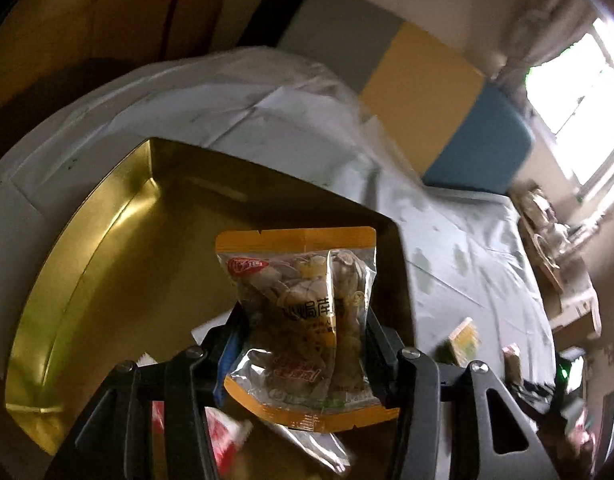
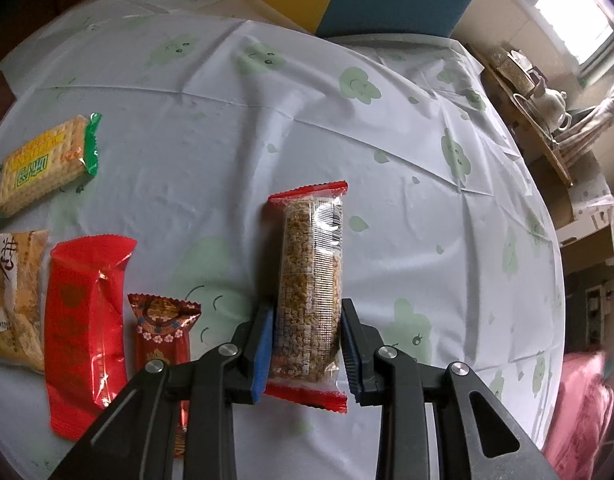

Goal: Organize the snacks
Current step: 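Carry the clear bag into the gold tray and open the left gripper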

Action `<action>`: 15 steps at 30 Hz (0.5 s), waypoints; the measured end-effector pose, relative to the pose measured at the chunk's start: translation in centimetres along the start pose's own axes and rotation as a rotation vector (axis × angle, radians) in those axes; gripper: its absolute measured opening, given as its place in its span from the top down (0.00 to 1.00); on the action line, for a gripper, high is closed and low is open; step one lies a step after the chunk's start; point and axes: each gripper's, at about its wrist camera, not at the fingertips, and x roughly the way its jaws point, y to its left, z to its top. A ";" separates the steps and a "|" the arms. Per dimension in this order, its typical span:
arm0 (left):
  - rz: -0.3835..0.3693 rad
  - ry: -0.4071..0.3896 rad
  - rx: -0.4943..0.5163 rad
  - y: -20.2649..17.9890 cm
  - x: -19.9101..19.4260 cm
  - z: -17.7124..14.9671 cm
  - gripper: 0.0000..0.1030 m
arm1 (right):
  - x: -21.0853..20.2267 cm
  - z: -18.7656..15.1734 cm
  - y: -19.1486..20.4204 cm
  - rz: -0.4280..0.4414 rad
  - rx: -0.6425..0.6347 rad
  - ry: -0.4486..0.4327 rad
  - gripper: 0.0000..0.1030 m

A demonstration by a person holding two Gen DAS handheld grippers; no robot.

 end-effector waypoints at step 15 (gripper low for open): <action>0.115 0.043 0.023 0.9 5.6 3.4 0.25 | -0.4 0.0 0.5 -0.015 -0.010 -0.004 0.69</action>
